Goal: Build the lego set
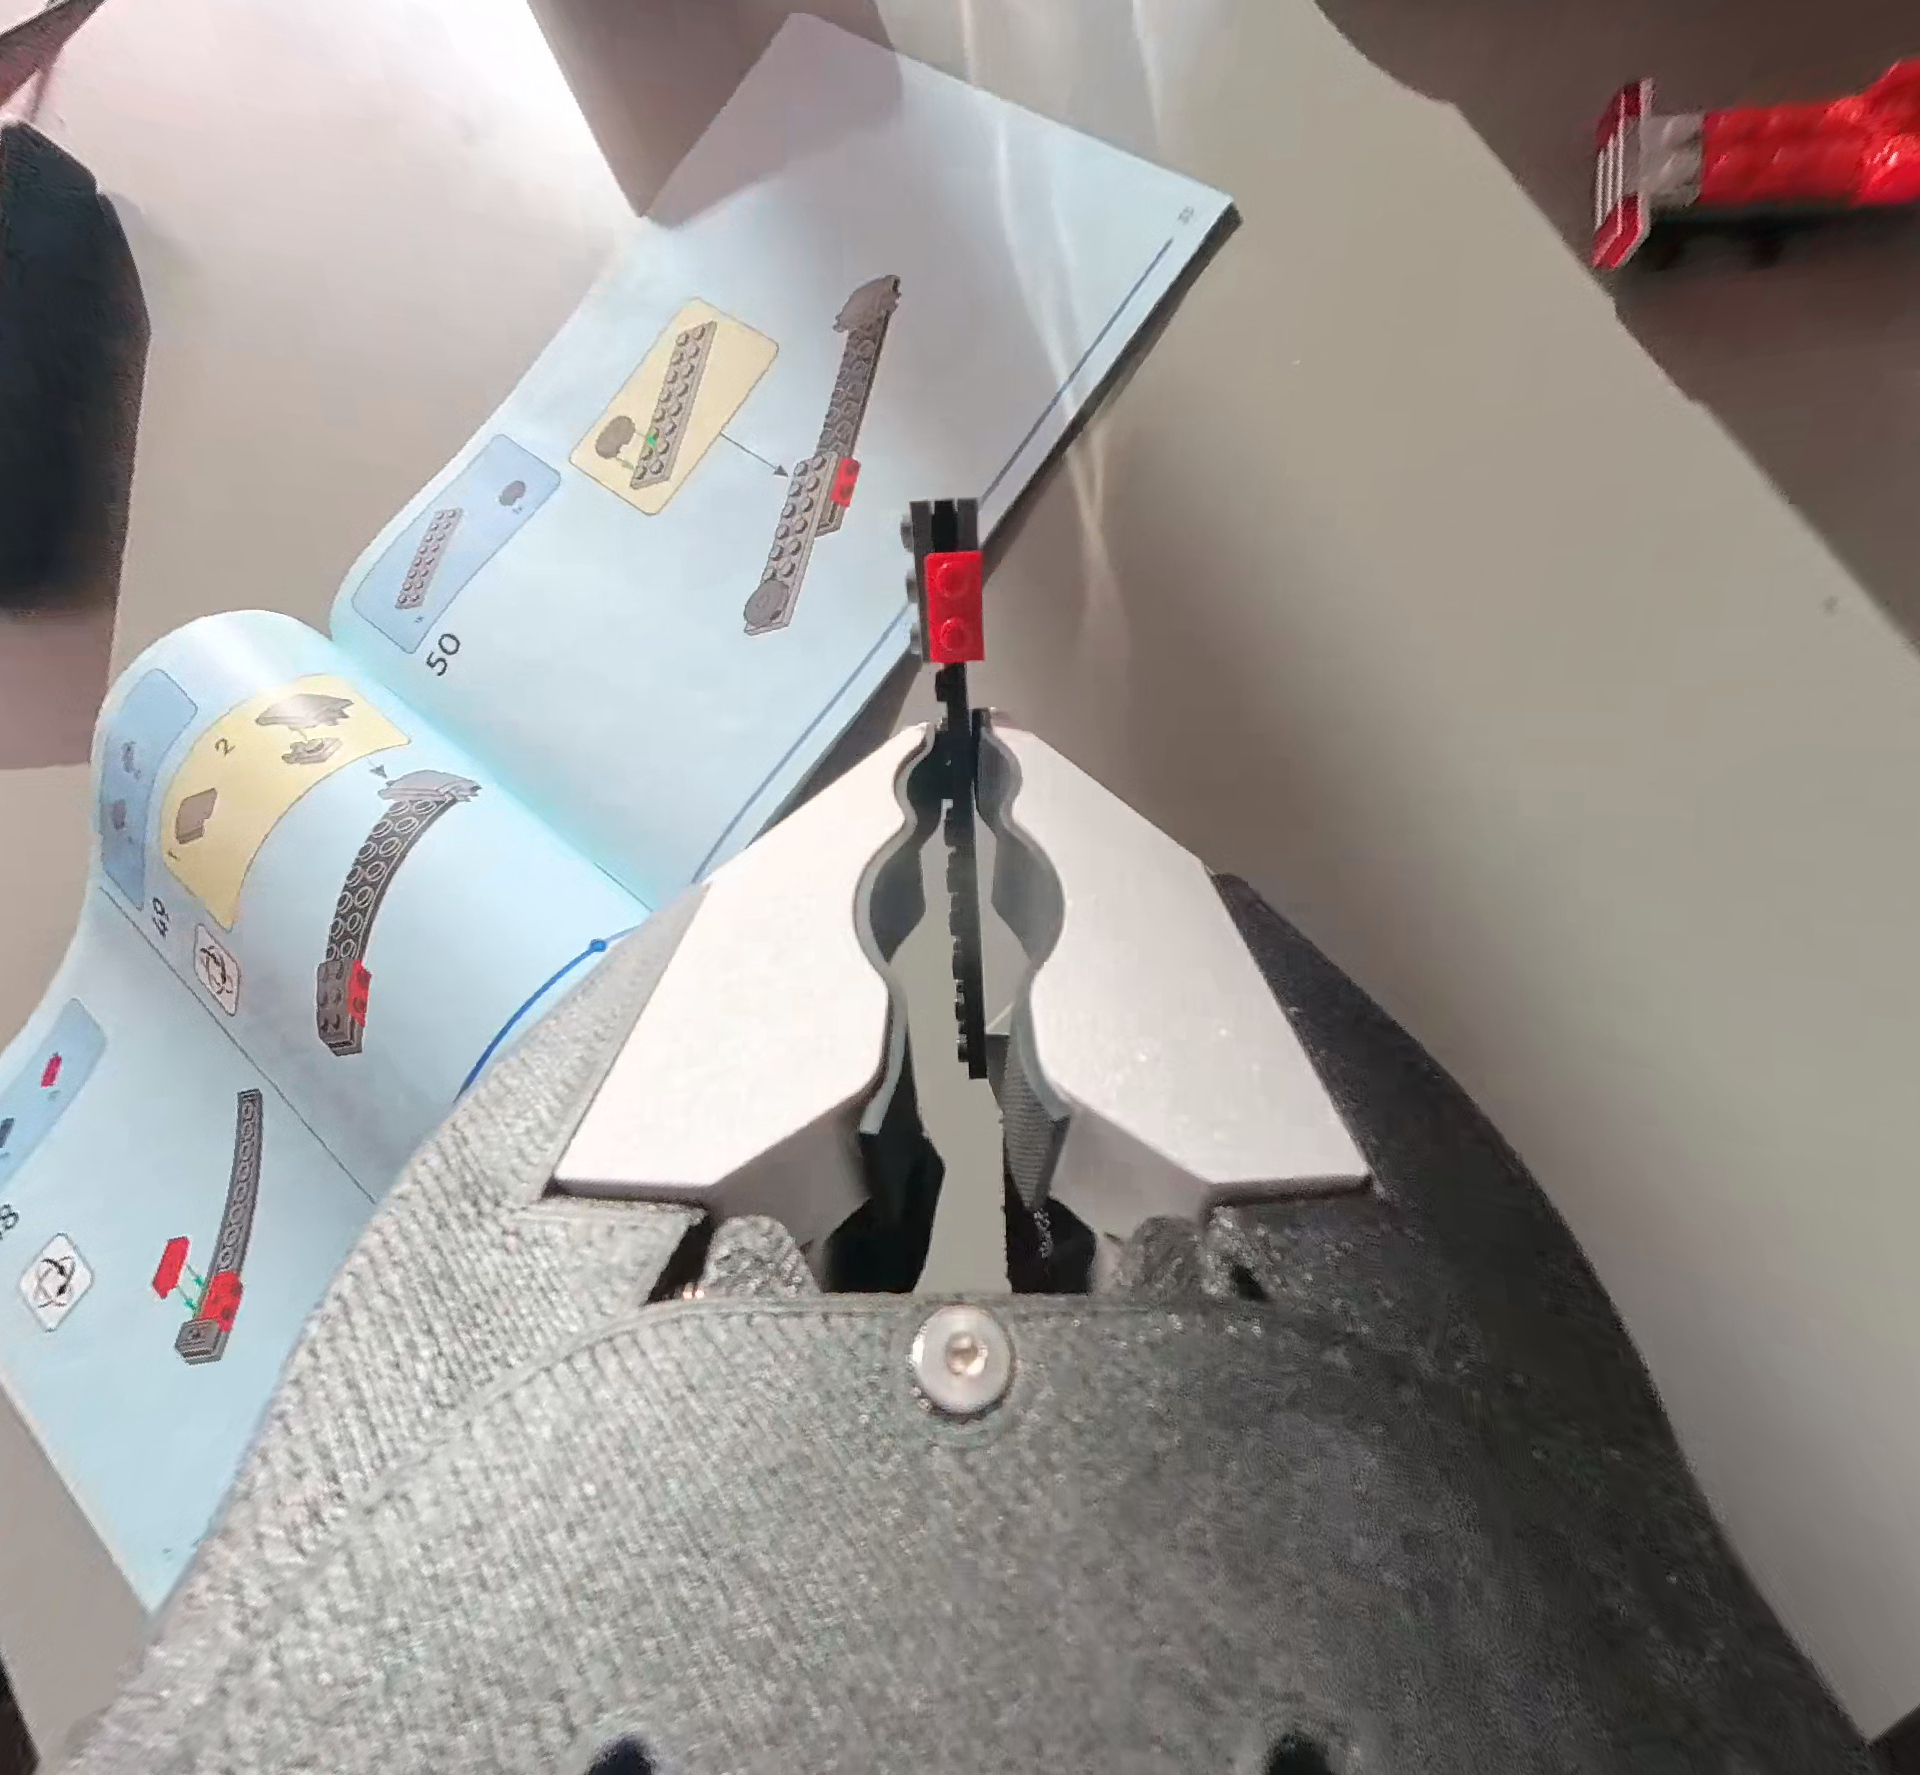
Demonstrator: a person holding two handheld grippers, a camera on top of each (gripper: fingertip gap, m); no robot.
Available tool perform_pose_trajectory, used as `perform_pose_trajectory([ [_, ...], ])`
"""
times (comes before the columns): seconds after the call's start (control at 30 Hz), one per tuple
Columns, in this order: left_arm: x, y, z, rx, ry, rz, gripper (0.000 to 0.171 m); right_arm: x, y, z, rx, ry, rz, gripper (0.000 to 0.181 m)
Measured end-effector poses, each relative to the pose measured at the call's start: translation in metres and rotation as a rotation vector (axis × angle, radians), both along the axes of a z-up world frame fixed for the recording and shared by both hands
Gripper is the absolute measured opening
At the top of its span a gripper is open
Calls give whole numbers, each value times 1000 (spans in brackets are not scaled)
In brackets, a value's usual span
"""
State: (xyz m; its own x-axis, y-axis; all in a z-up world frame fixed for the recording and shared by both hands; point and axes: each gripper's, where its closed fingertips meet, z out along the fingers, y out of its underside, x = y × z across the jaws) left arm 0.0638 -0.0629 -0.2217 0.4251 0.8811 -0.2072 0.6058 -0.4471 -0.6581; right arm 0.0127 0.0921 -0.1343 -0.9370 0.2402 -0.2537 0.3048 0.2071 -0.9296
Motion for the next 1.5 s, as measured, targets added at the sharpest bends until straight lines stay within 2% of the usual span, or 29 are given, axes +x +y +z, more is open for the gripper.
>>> perform_pose_trajectory([
  [0.2, 6, 18, -13, -34, 5, -34, 8, 1, 23, -9, -21, -11, -27, 33],
  [0.67, 32, 25, 0, 98, 115, -81, 28, 3, 37, -16, -29, -4, -54, 33],
  [0.8, 37, 7, 17, 265, 174, -16, 35, 4, 36, -15, -43, 2, -51, 32],
  [0.97, 46, -23, 49, 495, 280, 42, 55, 8, 32, -10, -82, 13, -39, 33],
  [1.1, 48, -51, 72, 591, 376, 81, 55, 10, 30, -8, -108, 8, -28, 34],
  [1.33, 44, -75, 72, 706, 428, 123, 51, 9, 29, -13, -120, -23, -38, 34],
  [1.5, 41, -86, 70, 724, 428, 194, 48, -1, 34, -14, -140, -80, -85, 32],
])
